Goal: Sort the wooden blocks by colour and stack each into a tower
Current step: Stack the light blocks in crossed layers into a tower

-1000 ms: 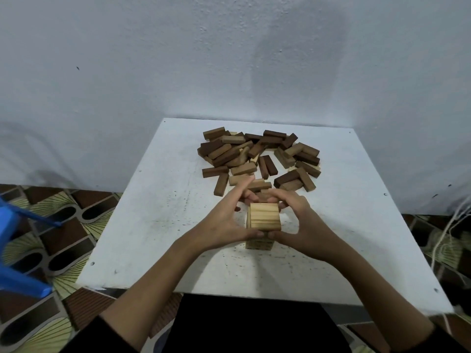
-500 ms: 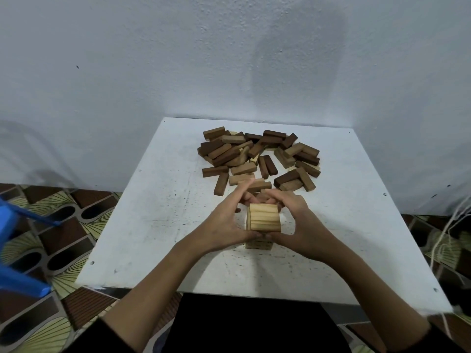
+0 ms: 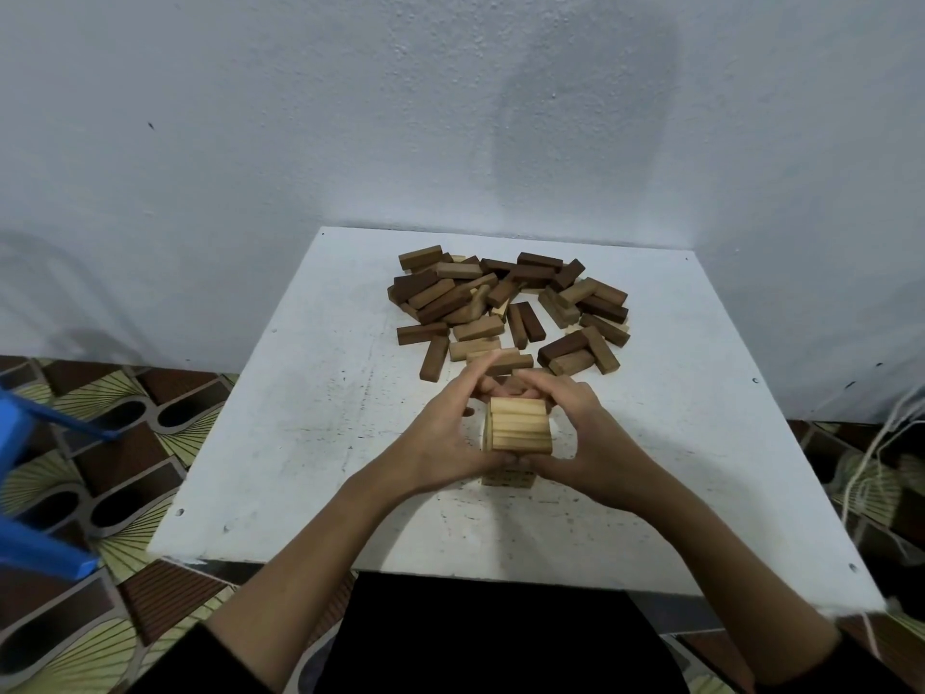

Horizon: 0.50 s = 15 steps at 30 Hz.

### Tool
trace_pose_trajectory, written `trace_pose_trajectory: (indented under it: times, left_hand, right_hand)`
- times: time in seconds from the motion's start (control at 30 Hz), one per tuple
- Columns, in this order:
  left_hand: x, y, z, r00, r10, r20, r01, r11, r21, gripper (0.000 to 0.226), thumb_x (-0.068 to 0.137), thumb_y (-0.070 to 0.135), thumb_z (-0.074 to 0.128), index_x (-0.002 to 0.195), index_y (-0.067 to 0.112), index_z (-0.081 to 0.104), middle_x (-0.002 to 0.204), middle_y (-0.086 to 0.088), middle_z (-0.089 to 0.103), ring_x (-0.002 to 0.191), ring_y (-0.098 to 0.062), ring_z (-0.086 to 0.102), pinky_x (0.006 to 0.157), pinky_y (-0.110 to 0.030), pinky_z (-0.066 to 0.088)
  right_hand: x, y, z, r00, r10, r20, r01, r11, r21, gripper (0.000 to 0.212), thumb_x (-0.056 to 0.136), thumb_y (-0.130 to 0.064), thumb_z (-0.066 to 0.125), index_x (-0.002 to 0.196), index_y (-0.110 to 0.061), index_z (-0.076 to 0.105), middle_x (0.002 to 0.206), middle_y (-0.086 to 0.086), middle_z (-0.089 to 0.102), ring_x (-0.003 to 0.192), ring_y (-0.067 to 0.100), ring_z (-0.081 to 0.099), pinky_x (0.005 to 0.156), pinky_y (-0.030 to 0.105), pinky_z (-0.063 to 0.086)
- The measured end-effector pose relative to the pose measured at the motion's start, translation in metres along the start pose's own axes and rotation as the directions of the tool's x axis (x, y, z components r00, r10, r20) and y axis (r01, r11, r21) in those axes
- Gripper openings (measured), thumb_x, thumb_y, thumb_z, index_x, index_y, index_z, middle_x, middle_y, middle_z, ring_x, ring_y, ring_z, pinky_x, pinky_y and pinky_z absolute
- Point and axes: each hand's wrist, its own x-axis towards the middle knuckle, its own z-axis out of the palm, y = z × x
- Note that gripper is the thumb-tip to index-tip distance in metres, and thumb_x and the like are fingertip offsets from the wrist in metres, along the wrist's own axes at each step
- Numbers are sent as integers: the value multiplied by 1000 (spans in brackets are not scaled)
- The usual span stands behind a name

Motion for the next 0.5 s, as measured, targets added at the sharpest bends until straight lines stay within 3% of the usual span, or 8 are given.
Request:
trace_pose_trajectory:
  times: [0.1, 0.23, 0.3, 0.4, 0.5]
  left_hand:
    - [-1, 1, 0, 1000, -17, 0, 17, 1000, -19, 98, 68, 15, 85, 139, 41, 22, 114, 15, 50, 112, 10, 46, 90, -6, 37]
    - [-8, -4, 3, 998, -63, 13, 64, 991, -114, 101, 66, 28, 85, 144, 35, 20, 141, 16, 39, 129, 12, 31, 102, -8, 29]
    - [-14, -8, 11, 995, -104, 10, 104, 980, -168, 107, 67, 35, 84, 149, 30, 17, 150, 15, 29, 135, 4, 28, 108, -14, 29]
    - [-23, -4, 23, 991, -130, 15, 130, 967, -217, 103, 68, 41, 78, 148, 34, 13, 148, 8, 31, 134, -3, 34, 108, -28, 38]
    - [-27, 5, 31, 993, -118, -1, 113, 956, -272, 81, 74, 24, 67, 132, 45, 14, 131, 15, 40, 117, 14, 45, 91, -9, 41]
  right_hand:
    - [0, -1, -1, 1000, -2, -1, 2, 1000, 14, 90, 71, -28, 81, 144, -21, 29, 135, -12, 40, 120, 3, 29, 103, 35, 35]
    - [-5, 2, 2, 998, 65, 26, -69, 981, 182, 101, 70, -35, 80, 147, -26, 15, 126, -30, 27, 116, -15, 30, 98, 12, 31]
    - [-13, -1, 7, 995, 99, 19, -100, 943, 317, 87, 73, -43, 74, 138, -40, 15, 127, -33, 27, 112, -30, 28, 89, -4, 27]
    - [-23, -8, 17, 994, 107, -20, -86, 884, 460, 54, 80, -31, 67, 116, -43, 29, 119, -36, 28, 102, -36, 31, 79, -8, 29]
    - [-28, -8, 30, 991, 129, -40, -90, 850, 519, 56, 85, -27, 65, 122, -43, 26, 120, -37, 26, 105, -34, 30, 81, -6, 30]
